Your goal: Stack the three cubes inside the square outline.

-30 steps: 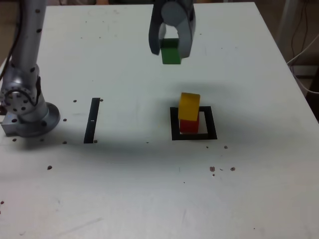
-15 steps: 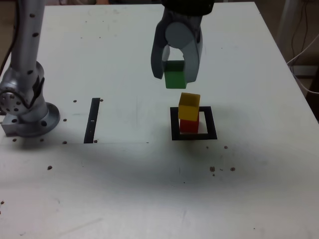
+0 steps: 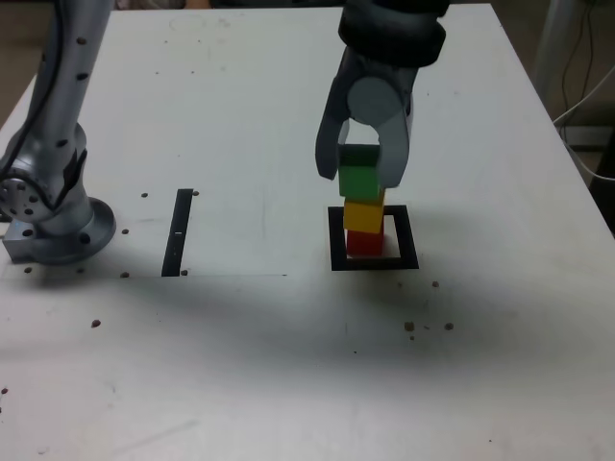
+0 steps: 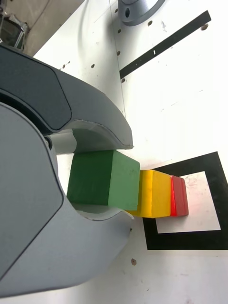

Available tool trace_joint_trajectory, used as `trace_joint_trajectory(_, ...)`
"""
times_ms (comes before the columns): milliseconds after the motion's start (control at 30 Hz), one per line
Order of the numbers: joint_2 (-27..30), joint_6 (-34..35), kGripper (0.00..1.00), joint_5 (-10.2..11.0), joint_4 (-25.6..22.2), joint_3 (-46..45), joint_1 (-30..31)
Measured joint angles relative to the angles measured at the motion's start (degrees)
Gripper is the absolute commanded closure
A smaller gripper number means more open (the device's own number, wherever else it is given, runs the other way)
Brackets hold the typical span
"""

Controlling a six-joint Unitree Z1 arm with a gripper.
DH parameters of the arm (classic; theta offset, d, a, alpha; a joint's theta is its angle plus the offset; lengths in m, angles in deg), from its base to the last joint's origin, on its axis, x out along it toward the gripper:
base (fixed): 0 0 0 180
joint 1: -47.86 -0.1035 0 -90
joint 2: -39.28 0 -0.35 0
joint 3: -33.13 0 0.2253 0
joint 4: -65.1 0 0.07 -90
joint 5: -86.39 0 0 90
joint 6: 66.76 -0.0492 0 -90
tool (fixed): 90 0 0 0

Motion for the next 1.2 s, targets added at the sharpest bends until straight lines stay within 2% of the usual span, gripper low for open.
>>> trace_joint_trajectory(133, -0.10, 0.00, 0.71, 0.30, 0.02, 0.30, 0.00)
trace_joint_trajectory(200, -0.18, 0.00, 0.64, 0.40, 0.05, 0.30, 0.00)
trace_joint_trajectory(267, -0.32, 0.00, 0.48, 0.59, 0.33, 0.30, 0.00)
trace_joint_trajectory(300, -0.37, -0.01, 0.35, 0.65, 0.57, 0.31, 0.00)
trace_joint_trajectory(367, -0.43, -0.31, 0.16, 0.73, 0.93, 0.33, 0.00)
trace_joint_trajectory(400, -0.43, -0.54, 0.09, 0.75, 1.03, 0.33, 0.00)
trace_joint_trajectory(467, -0.43, -0.79, 0.03, 0.75, 1.10, 0.33, 0.00)
trace_joint_trajectory(1200, -0.24, -0.95, 0.00, 1.24, 1.04, -0.68, -0.05)
